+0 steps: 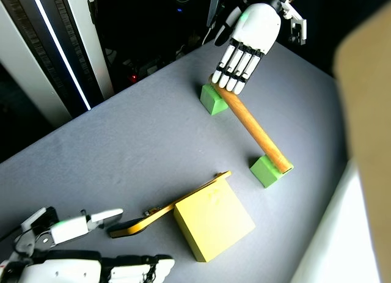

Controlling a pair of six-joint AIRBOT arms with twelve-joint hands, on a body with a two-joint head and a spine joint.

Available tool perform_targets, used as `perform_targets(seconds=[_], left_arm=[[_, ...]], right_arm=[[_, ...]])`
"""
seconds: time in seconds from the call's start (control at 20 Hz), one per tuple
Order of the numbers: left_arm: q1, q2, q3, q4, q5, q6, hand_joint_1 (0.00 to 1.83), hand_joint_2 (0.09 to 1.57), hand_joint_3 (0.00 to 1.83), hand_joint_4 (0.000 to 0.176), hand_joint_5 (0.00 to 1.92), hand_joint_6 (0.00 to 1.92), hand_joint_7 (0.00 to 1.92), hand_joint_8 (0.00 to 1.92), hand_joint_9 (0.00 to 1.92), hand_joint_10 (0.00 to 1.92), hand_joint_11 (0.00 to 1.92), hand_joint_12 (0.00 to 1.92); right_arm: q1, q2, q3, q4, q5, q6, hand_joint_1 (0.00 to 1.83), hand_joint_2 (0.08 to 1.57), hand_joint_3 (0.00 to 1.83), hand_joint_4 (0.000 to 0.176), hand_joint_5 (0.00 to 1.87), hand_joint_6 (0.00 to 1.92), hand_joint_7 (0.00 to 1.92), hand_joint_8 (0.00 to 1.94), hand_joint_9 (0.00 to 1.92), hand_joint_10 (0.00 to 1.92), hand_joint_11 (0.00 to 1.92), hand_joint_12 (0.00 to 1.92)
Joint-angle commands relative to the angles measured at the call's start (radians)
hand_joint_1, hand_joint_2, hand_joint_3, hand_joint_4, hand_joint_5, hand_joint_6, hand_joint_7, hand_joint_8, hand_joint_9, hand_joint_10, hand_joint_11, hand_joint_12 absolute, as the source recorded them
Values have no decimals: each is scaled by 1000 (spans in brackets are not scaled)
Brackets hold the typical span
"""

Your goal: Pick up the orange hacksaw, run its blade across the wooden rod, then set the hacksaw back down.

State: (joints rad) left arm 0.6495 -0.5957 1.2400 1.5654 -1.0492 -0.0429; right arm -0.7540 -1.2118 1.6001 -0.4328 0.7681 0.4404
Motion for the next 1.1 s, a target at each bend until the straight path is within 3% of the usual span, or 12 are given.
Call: perform_targets(seconds=[0.0,0.15,0.4,1.05], left_arm=[[0,2,5,-56,-40,1,60,1277,0,0,70,12,29,9,28,10,37,20],[5,1,6,-37,-40,1,68,1282,0,0,71,8,26,5,35,9,39,24],[14,1,2,-28,-40,1,75,1277,0,0,56,10,19,6,20,6,18,25],[23,2,-6,-15,-44,1,70,1284,0,0,64,6,22,2,25,4,15,11]], right_arm=[[15,3,1,53,84,3,822,1128,1,0,56,9,79,7,98,7,0,519],[32,-7,2,53,56,35,782,1138,2,0,75,6,97,5,119,7,0,612],[55,-25,3,53,31,57,855,1109,0,0,95,10,114,9,125,6,0,568],[69,-44,1,3,13,94,837,1118,0,0,94,0,120,2,143,2,0,604]])
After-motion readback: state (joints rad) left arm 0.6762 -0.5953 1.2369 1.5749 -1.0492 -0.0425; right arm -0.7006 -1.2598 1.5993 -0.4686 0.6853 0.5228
